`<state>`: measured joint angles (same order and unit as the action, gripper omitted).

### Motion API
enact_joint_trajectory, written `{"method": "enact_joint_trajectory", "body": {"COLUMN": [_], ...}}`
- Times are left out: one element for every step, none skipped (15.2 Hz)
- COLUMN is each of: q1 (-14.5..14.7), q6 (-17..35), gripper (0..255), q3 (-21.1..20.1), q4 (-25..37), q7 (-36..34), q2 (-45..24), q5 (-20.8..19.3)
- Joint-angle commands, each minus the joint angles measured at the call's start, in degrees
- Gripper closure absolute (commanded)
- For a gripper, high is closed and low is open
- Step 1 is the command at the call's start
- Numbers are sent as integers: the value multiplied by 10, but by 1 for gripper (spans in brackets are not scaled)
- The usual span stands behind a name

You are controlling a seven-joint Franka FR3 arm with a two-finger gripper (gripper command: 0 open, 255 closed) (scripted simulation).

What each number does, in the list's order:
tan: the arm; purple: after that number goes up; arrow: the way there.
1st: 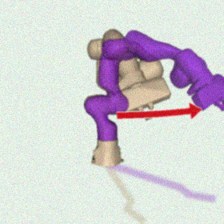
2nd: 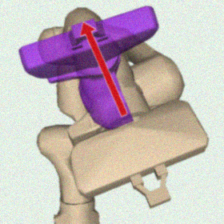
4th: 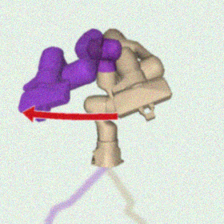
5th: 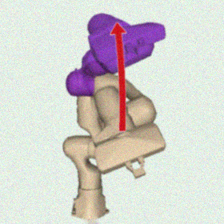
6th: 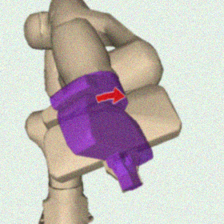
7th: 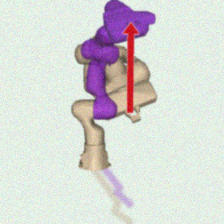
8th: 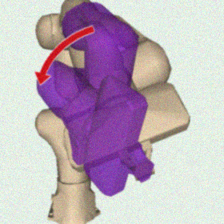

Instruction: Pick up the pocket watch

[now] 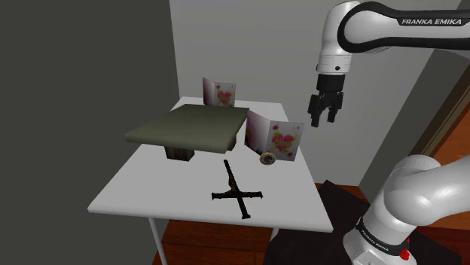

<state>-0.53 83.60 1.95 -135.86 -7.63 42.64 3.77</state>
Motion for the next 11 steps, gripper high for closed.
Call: {"method": "enact_joint_trajectory", "body": {"q1": [0, -1, -3, -4, -6, -7, -9, -10, -12, -14, -16], "q6": [0, 24, 48, 72, 96, 121, 145, 170, 195, 219, 244], "gripper": [0, 0, 0, 0, 0, 0, 0, 0, 0, 0, 0], "q3": [0, -8, -16, -24, -32, -40, -48, -55, -63, -71, -78], "q4": [0, -12, -23, -33, -43, -51, -58, -65, -70, -75, -78], "q7": [0, -14, -28, -42, -56, -70, -84, -98, -112, -127, -141], "q2": [0, -5, -12, -20, -29, -39, -50, -62, -75, -90, -105], "q5": [0, 4, 8, 11, 15, 17, 20, 22, 24, 25, 25]}}
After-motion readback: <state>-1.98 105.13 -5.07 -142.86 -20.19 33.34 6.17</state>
